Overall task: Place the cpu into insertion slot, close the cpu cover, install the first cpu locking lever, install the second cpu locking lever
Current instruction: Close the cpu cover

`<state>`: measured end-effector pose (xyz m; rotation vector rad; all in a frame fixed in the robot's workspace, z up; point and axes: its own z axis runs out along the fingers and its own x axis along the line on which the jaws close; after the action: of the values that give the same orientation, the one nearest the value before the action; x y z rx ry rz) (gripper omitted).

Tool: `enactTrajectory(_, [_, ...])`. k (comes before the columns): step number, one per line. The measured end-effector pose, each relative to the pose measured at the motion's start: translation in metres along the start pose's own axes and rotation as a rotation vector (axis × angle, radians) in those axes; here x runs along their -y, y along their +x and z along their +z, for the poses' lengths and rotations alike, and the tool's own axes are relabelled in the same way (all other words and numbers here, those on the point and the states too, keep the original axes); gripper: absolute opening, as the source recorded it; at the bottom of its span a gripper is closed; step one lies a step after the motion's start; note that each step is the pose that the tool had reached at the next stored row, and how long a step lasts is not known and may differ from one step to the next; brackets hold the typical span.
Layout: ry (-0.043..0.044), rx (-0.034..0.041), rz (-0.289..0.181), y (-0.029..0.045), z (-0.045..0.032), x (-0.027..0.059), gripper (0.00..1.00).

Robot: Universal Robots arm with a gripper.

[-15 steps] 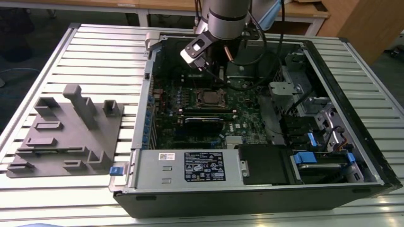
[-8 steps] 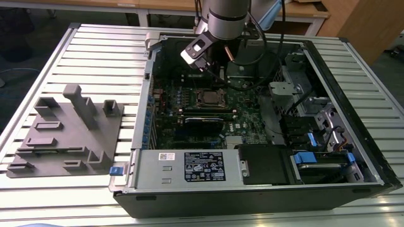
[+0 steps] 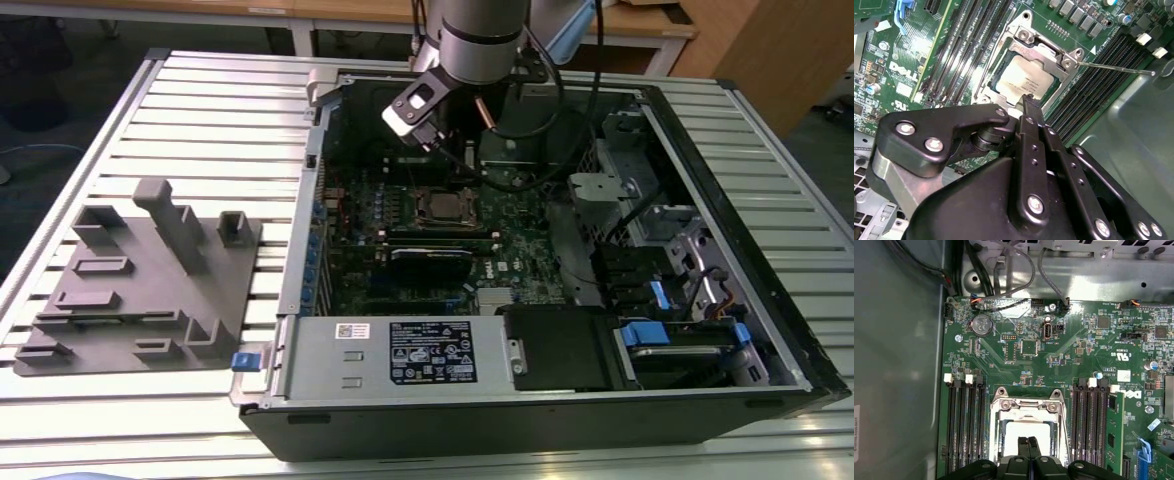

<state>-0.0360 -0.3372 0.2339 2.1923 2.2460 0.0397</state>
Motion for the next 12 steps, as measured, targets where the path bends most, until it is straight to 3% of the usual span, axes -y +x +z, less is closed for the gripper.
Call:
enactTrajectory(7, [0.0009, -0.0012, -0.06, 0.0, 0.0001, 0.0, 0.11])
enactTrajectory(12, [0.001, -0.0013, -0.062, 0.0, 0.0001, 0.0, 0.11])
